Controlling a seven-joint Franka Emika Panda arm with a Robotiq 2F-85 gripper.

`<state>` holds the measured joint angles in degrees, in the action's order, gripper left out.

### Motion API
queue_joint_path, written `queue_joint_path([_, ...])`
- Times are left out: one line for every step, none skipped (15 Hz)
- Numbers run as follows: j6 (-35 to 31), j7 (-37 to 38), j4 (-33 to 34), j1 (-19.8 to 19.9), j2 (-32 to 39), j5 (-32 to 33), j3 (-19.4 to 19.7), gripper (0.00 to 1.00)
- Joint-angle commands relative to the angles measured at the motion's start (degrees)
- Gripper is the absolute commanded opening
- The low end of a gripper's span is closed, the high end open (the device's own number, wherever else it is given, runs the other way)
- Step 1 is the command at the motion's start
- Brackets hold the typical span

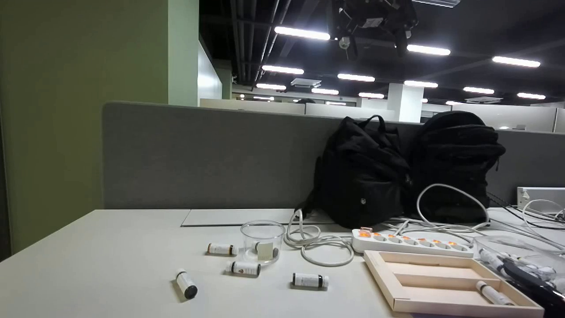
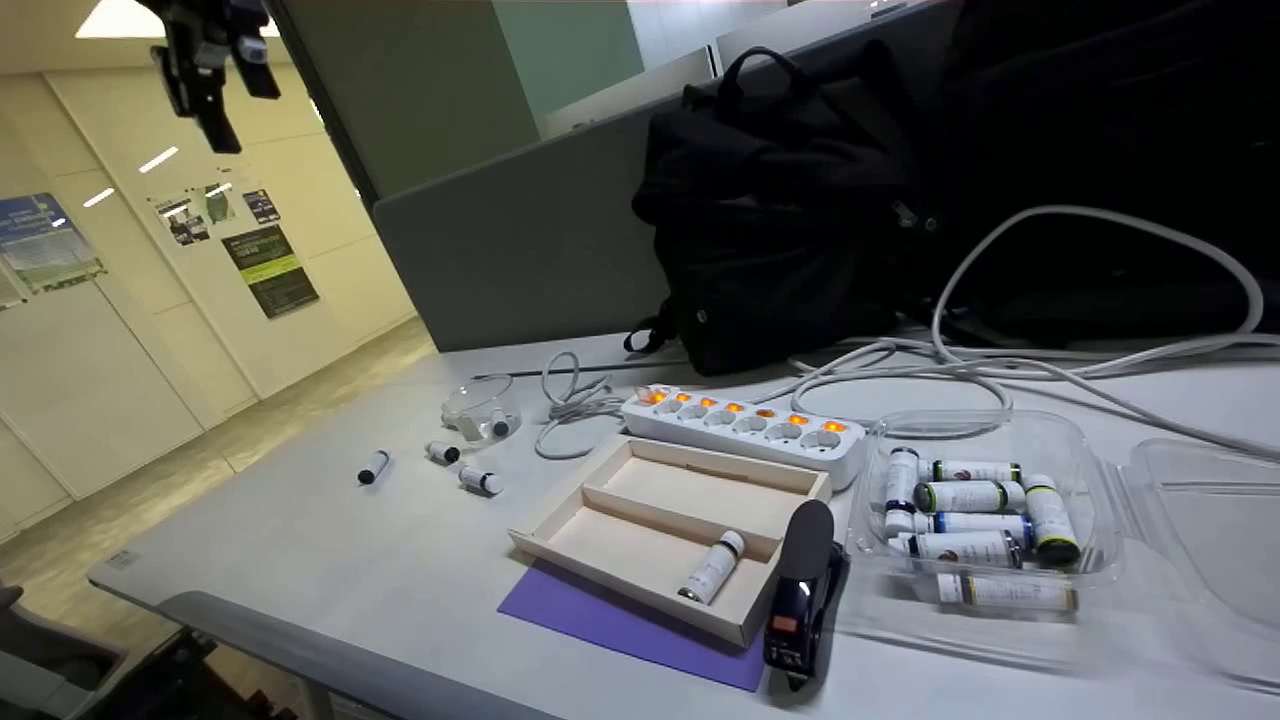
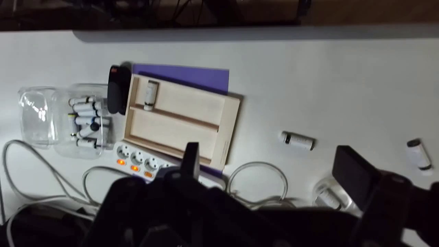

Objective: Turn off the switch of the second slot from the left on the adapter

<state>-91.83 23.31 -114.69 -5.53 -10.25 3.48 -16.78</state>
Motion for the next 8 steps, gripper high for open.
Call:
queue_joint_path([-9.4, 0.4, -1.2, 0.2, -0.6, 5.9, 2.7, 1.00])
queue_joint_path([-12.7, 0.0, -1.4, 0.6, -0.3, 9.3, 3.3, 1.00])
queue_joint_path([-15.6, -0.3, -1.6, 1.0, 0.0, 11.8, 4.0, 1.00])
queue_joint_path([-18.4, -0.9, -1.4, 1.5, 0.6, 13.7, 5.0, 1.00])
queue_joint_path([-21.0, -1.8, -0.9, 2.1, 1.5, 14.3, 6.2, 1.00])
queue_joint_path([-23.0, -3.2, 0.0, 2.7, 2.7, 14.2, 7.5, 1.00])
queue_joint_path([-24.7, -4.8, 1.1, 3.5, 4.2, 13.2, 9.0, 1.00])
queue_joint_path([-26.2, -6.8, 2.2, 4.2, 5.7, 11.6, 10.6, 1.00])
